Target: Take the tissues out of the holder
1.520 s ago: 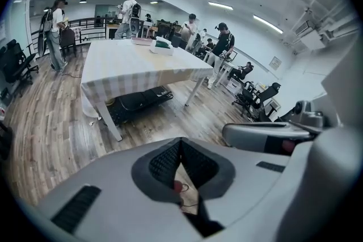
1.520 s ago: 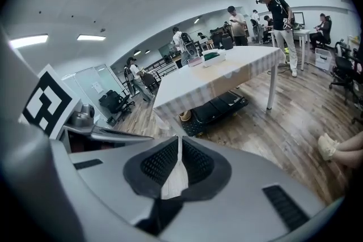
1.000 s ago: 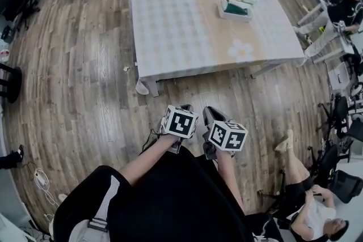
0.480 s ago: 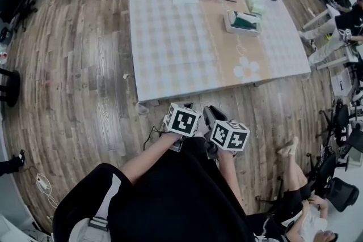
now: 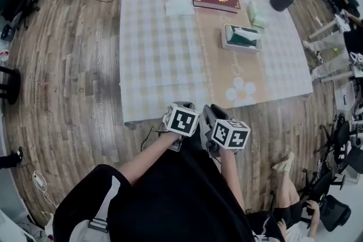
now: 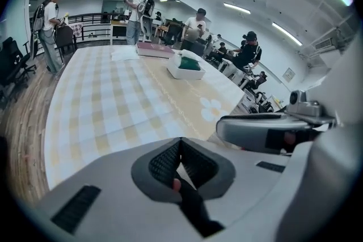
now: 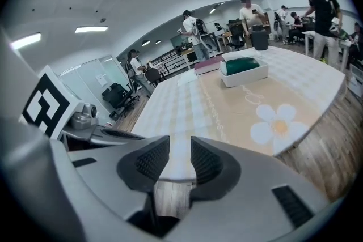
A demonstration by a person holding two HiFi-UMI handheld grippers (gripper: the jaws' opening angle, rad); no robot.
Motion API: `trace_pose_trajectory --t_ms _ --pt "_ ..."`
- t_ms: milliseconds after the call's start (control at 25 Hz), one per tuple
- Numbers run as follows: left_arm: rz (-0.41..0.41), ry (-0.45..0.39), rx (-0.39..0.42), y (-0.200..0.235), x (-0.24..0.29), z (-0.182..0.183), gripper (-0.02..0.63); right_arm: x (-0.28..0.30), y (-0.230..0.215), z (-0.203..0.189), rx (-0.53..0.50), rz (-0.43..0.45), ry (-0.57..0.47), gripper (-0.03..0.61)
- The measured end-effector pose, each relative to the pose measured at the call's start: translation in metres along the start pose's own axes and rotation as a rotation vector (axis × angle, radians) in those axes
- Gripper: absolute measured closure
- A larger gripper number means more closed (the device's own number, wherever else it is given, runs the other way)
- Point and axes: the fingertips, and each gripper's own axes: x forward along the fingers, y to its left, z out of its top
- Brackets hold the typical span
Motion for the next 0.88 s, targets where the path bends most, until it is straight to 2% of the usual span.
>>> trace_pose_trajectory --t_ms 280,400,520,680,880 --pt "0.052 -0.026 -0.088 -0.008 0.054 0.089 0.614 0.032 -0.066 0.085 -0.15 0.051 0.065 0.428" --pt "0.065 -0.029 -0.122 -0.011 0.075 0.122 0.614 0.045 -0.098 0.13 -0.216 0.071 0.057 0.41" --pt "0.091 -0.044 -0.157 -0.013 0.097 0.15 0.614 0.059 -0.13 0.171 -0.318 0.1 0.089 0.356" --pt "0.099 -0.041 -0.21 -0.016 0.116 0.177 0.614 0.079 -0.163 0.214 -0.472 0.112 0.126 0.313" --pt "0.106 -0.038 -0.245 -0.01 0.125 0.18 0.614 0.093 -0.172 0.231 -0.718 0.105 0.144 0.281"
